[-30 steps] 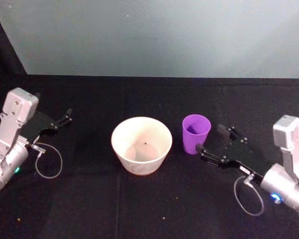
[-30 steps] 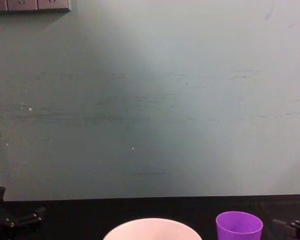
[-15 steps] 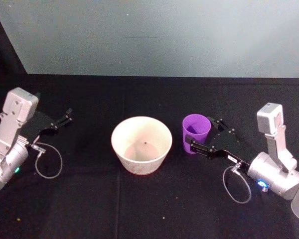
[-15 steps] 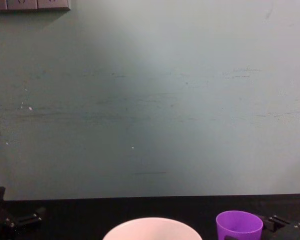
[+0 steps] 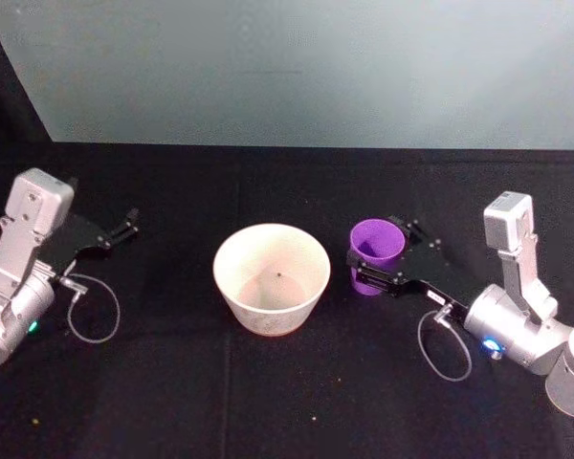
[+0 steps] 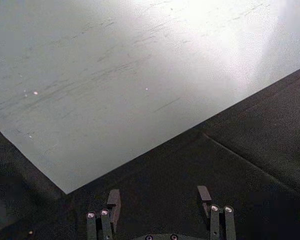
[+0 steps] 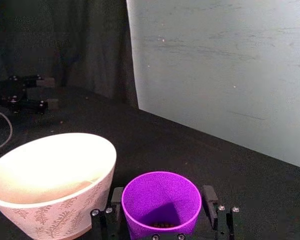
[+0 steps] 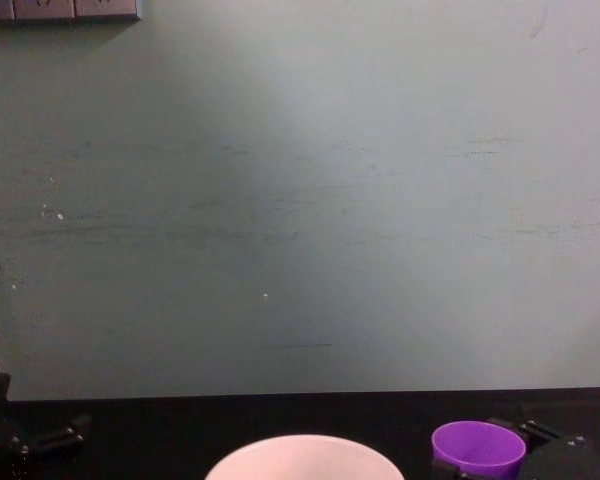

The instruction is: Pick up the cup and pour the mung beans from the cup into the bowl.

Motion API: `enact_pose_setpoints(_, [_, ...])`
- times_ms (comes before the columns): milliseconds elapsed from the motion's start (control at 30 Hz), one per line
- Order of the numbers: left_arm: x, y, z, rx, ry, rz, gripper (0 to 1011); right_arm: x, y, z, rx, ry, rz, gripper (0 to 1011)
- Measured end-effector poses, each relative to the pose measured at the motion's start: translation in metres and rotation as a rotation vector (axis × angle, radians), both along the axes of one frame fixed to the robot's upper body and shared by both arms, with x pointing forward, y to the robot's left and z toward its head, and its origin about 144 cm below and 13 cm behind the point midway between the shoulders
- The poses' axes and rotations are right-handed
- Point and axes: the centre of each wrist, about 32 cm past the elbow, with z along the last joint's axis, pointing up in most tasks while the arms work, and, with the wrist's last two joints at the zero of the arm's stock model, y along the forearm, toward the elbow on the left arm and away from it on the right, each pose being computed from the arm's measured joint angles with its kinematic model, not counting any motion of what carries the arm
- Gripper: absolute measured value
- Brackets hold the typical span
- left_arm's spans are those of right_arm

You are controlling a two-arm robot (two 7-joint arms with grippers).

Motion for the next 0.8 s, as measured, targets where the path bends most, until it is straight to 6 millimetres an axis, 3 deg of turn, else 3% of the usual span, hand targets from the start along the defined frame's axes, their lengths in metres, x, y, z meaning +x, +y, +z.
enact_pose_setpoints(467, [0.0,0.0,0.0,0.0,0.0,0.0,1000,0.0007,0.002,-0.0003,-0.009,0.002,-0.002,1003])
enact_pose_setpoints(800, [0.0,0.0,0.0,0.0,0.0,0.0,1000,0.0004,0.0017,-0.0002,-0.007,0.001,-0.003,800])
